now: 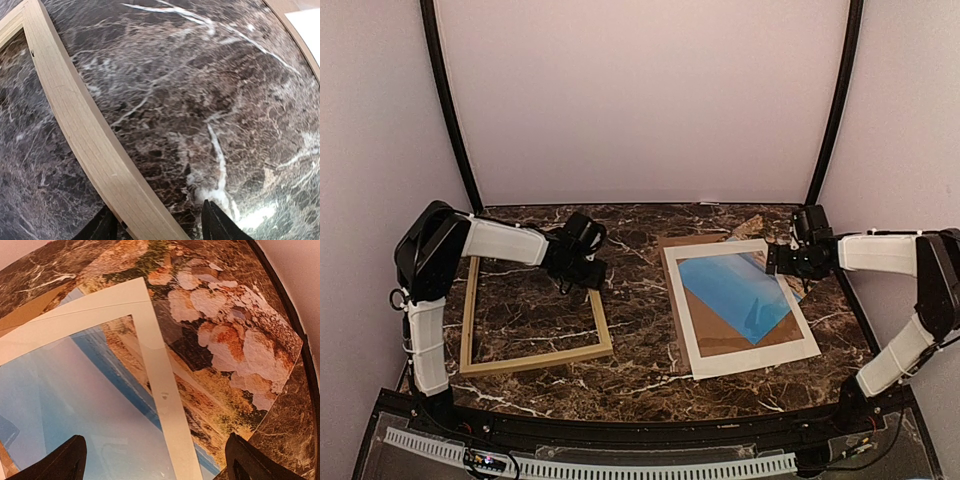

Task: Put the photo into the frame
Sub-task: Rotate the frame body at the center of the board.

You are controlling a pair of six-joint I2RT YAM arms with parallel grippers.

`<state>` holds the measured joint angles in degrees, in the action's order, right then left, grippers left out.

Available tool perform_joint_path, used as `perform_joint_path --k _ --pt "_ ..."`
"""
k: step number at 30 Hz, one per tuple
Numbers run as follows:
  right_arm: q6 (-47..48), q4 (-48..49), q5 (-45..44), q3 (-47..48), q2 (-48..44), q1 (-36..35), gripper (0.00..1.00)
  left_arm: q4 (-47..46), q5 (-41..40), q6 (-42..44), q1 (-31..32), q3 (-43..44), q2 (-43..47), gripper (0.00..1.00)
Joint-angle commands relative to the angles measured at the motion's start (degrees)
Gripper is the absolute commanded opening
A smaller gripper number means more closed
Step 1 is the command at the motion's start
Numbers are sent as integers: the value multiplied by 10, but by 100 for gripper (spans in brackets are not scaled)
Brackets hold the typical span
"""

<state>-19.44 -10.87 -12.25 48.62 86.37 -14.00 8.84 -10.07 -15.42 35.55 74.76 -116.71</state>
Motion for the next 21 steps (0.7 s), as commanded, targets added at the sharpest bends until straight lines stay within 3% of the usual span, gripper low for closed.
perform_joint_path --k 1,7,10,15,18,21 --pt "-26 -4 55 -17 1 48 98 64 35 94 3 12 -11 58" --pt "-18 4 109 -23 26 79 91 31 94 69 3 -39 44 61" --pt "-12 8 138 -13 45 87 88 -9 130 58 5 -67 91 72" --pt "-5 9 161 10 82 88 82 -68 139 52 18 -106 153 82" --pt "-1 13 174 16 102 89 79 -100 144 50 43 -109 162 94" --pt "2 25 201 11 115 88 75 -128 160 38 72 -96 147 96"
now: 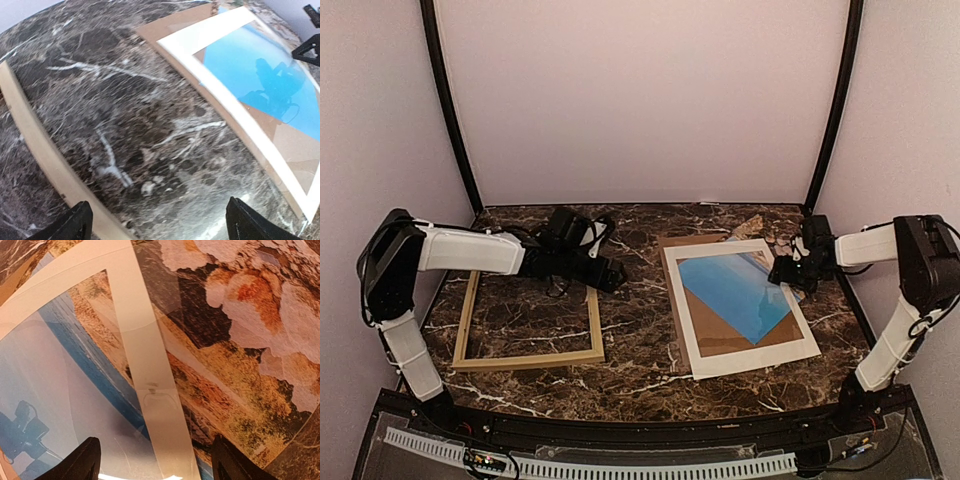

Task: Put the photo into the frame
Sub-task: Rotate the frame body at the center of the board, then pick up the glass panel from the mat board.

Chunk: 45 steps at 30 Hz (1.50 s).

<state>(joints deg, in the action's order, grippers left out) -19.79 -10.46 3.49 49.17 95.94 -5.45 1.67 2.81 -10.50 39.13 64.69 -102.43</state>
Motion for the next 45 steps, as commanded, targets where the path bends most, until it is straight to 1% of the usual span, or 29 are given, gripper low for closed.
perform_joint_path --k 1,5,8,12,16,23,26,28,33,40,45 --pt "5 26 55 3 22 3 74 -60 43 -24 42 14 -2 96" --pt "8 41 96 -13 23 3 64 -82 76 -81 68 53 -53 94" --pt "10 46 108 -24 15 3 57 -86 108 -130 77 81 -100 91" --pt "7 59 117 -38 -2 3 52 -91 130 -207 82 105 -138 87" --pt "4 76 149 -42 -7 3 49 -83 138 -238 83 120 -166 86" --pt "-1 101 202 -46 -6 3 45 -80 156 -264 84 123 -193 84" --pt "-6 102 234 -46 -3 3 43 -86 159 -276 84 116 -196 83" --pt "-8 118 247 -46 -4 3 42 -91 159 -282 84 113 -196 82" --pt "-8 117 270 -43 -7 3 39 -98 157 -288 84 106 -195 80" --pt "-20 127 307 -41 -13 3 36 -128 150 -296 84 77 -175 77" --pt "-17 124 326 -41 -16 3 32 -135 128 -286 82 57 -153 76"
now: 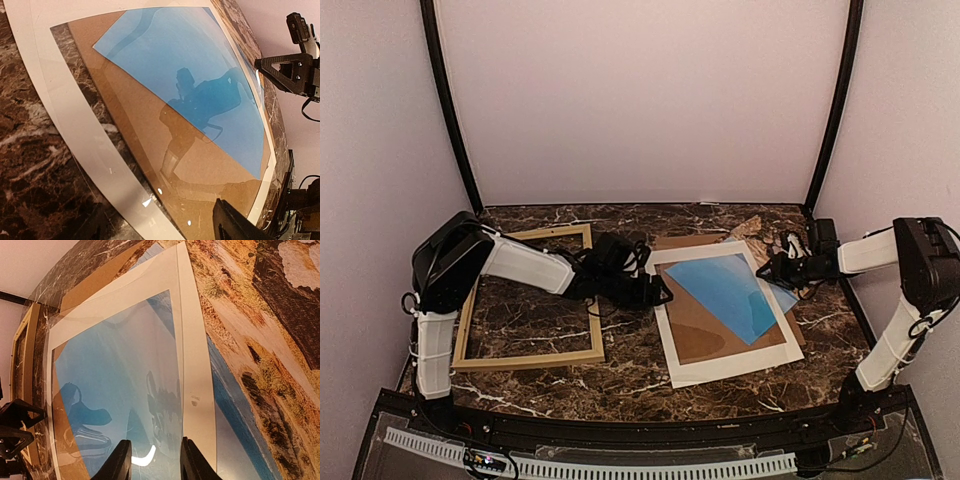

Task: Put the photo into the frame
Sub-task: Pick up the glass panel from the mat board.

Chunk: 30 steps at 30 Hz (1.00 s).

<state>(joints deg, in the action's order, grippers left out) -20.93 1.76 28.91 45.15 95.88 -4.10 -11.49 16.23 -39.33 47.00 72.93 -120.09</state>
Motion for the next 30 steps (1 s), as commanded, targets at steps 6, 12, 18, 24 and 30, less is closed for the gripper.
perform_joint_path --k 6,12,18,24,30 --pt "4 4 87 -11 -17 -11 30 -42 -6 -1 -14 -74 57 66" --pt "-5 40 122 -25 -1 -10 28 -73 10 9 -25 -99 64 59" --pt "-5 54 140 -36 12 -10 27 -92 15 2 -32 -115 71 56" --pt "-5 54 133 -37 15 -11 27 -82 7 5 -33 -112 71 56" --pt "-13 64 153 -41 18 -16 27 -75 -4 12 -32 -111 68 56"
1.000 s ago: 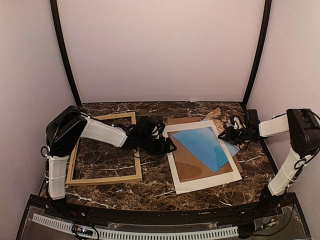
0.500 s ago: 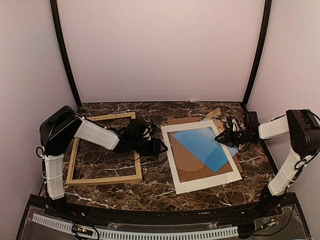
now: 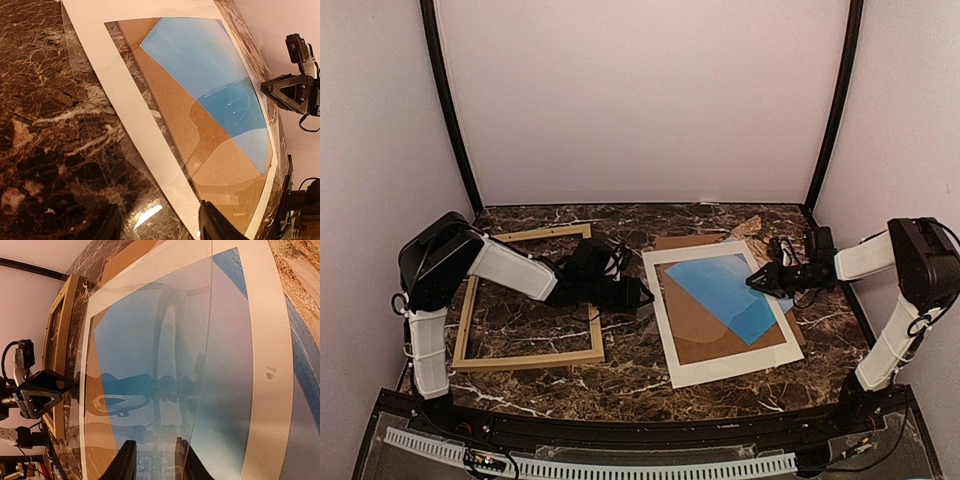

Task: Put the photo into the frame
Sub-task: Pick up the glass panel from the mat board.

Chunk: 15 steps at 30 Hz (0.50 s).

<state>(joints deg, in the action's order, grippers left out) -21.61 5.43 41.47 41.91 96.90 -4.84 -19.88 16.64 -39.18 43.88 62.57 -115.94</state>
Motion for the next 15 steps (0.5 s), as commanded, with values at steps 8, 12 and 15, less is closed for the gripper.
perform_joint_path --k 8,12,15 --pt "-30 63 62 -27 9 -23 22 1 -4 1 -1 -11 24 54" --pt "-27 40 55 -14 -5 -24 13 2 -5 5 0 -13 30 54" --pt "-20 3 43 7 -29 -23 2 15 -20 16 -1 -18 51 55"
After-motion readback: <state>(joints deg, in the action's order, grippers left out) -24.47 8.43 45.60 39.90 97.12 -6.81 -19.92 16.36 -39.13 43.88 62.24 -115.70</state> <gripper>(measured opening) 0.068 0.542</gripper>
